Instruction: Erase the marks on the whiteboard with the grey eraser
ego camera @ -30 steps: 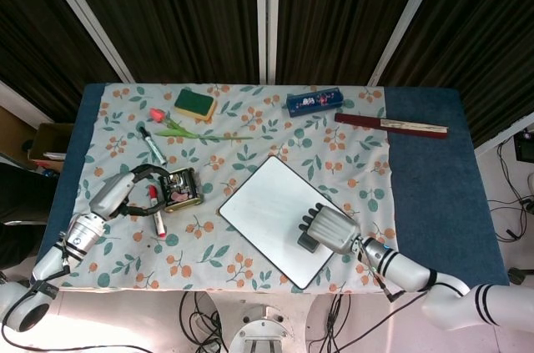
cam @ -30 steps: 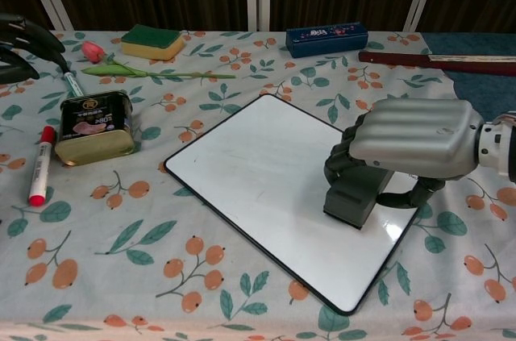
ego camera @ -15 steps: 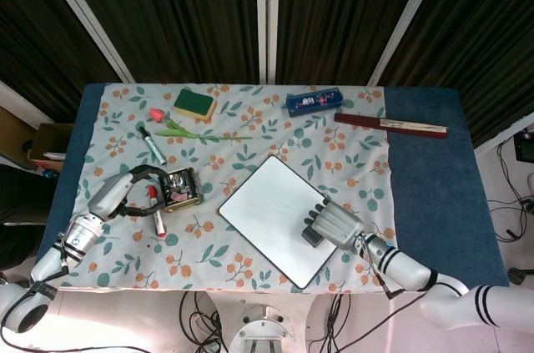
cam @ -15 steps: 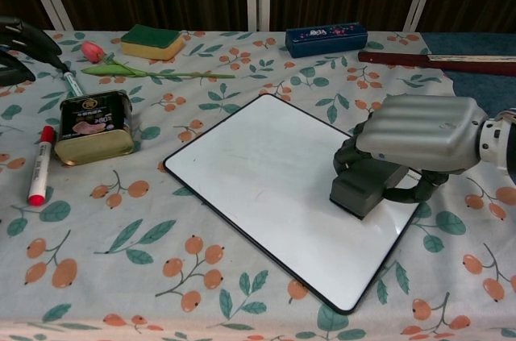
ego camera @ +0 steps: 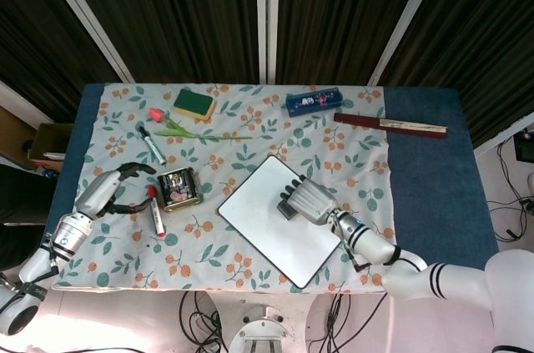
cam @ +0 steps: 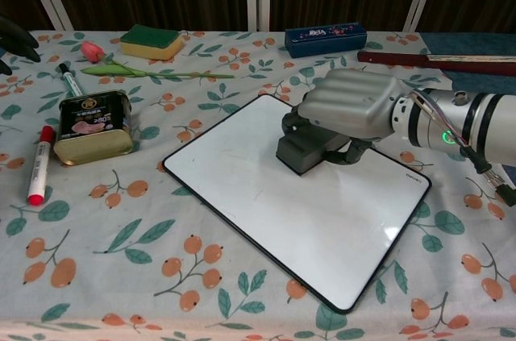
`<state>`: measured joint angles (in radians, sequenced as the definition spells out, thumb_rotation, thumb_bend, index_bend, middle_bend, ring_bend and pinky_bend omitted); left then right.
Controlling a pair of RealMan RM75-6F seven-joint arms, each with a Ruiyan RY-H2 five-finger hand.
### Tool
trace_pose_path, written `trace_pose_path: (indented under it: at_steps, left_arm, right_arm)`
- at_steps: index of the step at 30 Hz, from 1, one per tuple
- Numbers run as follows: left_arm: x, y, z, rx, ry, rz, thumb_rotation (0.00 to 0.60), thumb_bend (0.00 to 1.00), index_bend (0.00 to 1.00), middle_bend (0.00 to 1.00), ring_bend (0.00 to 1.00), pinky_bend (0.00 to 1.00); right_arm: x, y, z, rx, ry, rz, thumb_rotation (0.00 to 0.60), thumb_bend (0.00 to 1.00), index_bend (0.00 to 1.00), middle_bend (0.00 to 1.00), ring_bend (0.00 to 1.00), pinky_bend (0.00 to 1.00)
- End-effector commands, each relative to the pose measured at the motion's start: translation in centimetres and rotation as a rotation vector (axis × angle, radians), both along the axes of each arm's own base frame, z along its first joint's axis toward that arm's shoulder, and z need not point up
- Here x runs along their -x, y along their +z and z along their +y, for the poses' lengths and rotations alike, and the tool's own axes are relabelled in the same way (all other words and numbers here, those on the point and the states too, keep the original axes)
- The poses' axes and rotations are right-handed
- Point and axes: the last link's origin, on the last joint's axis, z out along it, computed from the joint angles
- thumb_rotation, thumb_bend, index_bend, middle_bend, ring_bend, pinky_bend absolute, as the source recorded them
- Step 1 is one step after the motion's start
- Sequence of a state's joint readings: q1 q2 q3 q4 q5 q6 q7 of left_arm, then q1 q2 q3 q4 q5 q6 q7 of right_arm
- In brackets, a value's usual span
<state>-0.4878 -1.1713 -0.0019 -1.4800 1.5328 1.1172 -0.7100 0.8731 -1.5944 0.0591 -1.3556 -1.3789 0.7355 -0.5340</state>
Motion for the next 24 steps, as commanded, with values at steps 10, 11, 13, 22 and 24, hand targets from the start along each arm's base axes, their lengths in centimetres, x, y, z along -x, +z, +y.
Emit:
trace_pose_path:
  at_steps: [10, 11, 13, 22, 24]
  left_arm:
    - [0.7, 0.4, 0.1, -0.010, 0.018, 0.005, 0.431, 0.26, 0.28, 0.26, 0.17, 0.27]
    - [0.7, 0.4, 0.0, -0.012, 0.019, 0.005, 0.432, 0.26, 0.28, 0.26, 0.17, 0.27]
    - [0.7, 0.4, 0.0, -0.014, 0.019, 0.003, 0.431, 0.26, 0.28, 0.26, 0.17, 0.27]
    - [0.3, -0.2, -0.2, -0.009, 0.000, -0.005, 0.431, 0.26, 0.28, 0.26, 0.17, 0.27]
    - [0.2, -0.4, -0.2, -0.006, -0.005, -0.004, 0.432, 0.26, 0.28, 0.26, 0.17, 0.27]
  right_arm:
    - [-3.4, 0.4, -3.6, 0.140, 0.088, -0.128, 0.600, 0.35, 0.50, 0.54, 0.43, 0.34]
    - [-3.4, 1.0, -3.6, 0.151, 0.094, -0.138, 0.600, 0.35, 0.50, 0.54, 0.43, 0.34]
    - [-2.9, 2.4, -3.6, 0.172, 0.092, -0.158, 0.600, 0.35, 0.50, 0.54, 0.43, 0.34]
    - [5.0, 8.1, -4.0, 0.278, -0.077, -0.046, 0.600, 0.35, 0.50, 0.54, 0.43, 0.34]
    - [6.7, 8.9, -4.0, 0.293, -0.125, -0.021, 0.600, 0.35, 0.50, 0.54, 0.43, 0.34]
